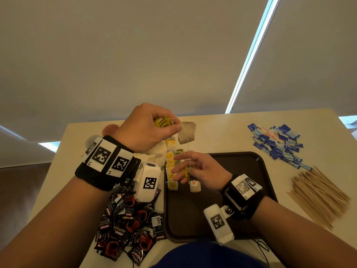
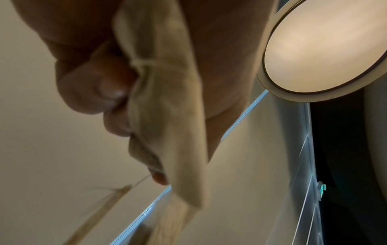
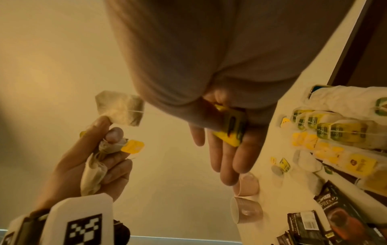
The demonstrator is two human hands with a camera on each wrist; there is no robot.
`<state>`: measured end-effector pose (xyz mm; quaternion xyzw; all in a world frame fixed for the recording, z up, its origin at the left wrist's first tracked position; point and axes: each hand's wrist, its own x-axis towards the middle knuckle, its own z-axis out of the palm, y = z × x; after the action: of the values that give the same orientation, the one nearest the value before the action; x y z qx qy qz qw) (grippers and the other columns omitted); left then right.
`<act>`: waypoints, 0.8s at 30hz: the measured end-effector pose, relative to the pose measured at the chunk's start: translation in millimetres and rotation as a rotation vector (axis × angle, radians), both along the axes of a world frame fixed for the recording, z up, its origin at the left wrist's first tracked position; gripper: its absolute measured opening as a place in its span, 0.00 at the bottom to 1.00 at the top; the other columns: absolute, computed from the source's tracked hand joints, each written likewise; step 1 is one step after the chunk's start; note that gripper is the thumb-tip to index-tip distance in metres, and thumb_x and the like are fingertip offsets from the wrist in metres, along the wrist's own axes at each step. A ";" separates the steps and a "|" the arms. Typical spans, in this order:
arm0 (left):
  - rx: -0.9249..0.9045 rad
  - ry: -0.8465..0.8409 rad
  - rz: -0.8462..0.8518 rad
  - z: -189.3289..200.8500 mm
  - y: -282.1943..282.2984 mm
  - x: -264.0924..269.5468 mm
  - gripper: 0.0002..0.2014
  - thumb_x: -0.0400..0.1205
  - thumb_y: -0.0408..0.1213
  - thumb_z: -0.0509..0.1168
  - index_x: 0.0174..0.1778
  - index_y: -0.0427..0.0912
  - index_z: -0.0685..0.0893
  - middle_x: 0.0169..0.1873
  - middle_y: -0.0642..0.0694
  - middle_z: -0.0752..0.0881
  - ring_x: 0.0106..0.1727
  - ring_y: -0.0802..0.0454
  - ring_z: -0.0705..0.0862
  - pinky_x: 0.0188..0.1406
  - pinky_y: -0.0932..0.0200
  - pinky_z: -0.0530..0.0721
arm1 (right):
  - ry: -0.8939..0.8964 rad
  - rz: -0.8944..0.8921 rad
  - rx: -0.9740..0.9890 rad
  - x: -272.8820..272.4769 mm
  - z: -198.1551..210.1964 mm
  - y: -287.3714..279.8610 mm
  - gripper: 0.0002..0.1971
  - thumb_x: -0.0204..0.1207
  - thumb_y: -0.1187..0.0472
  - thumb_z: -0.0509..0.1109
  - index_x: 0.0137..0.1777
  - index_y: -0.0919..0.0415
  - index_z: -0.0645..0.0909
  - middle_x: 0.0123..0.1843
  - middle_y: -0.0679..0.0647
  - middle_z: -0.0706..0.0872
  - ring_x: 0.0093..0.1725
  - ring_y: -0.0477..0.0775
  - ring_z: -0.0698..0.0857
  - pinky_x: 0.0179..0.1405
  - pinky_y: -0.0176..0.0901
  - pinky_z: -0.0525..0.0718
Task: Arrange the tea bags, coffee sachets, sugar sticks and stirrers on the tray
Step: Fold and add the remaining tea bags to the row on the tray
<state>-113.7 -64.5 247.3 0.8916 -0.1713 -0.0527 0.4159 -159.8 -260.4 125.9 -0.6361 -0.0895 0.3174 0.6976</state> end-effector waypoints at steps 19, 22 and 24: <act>-0.013 0.257 -0.162 -10.1 -2.4 -24.3 0.01 0.79 0.39 0.76 0.43 0.47 0.93 0.31 0.60 0.89 0.34 0.65 0.85 0.38 0.69 0.80 | -0.366 -0.274 -0.288 36.7 27.5 -13.0 0.08 0.81 0.67 0.71 0.54 0.66 0.90 0.45 0.57 0.93 0.43 0.56 0.92 0.37 0.42 0.90; 0.008 0.286 -0.121 -23.4 -1.7 -26.6 0.03 0.78 0.40 0.76 0.44 0.47 0.94 0.31 0.59 0.89 0.34 0.65 0.85 0.36 0.71 0.79 | -0.414 -0.280 -0.178 38.7 44.6 -14.8 0.09 0.81 0.68 0.70 0.56 0.70 0.88 0.46 0.60 0.93 0.43 0.54 0.93 0.39 0.39 0.89; -0.017 0.318 -0.099 -30.1 -2.2 -27.9 0.02 0.78 0.39 0.76 0.44 0.46 0.94 0.30 0.57 0.89 0.32 0.64 0.84 0.36 0.68 0.79 | -0.461 -0.269 -0.143 36.9 53.2 -14.9 0.10 0.79 0.70 0.72 0.59 0.68 0.86 0.44 0.61 0.93 0.42 0.56 0.93 0.39 0.43 0.91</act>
<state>-141.6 -66.7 217.2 0.8589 -0.1473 -0.2122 0.4422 -122.9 -275.3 179.1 -0.7453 -0.1380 0.0740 0.6481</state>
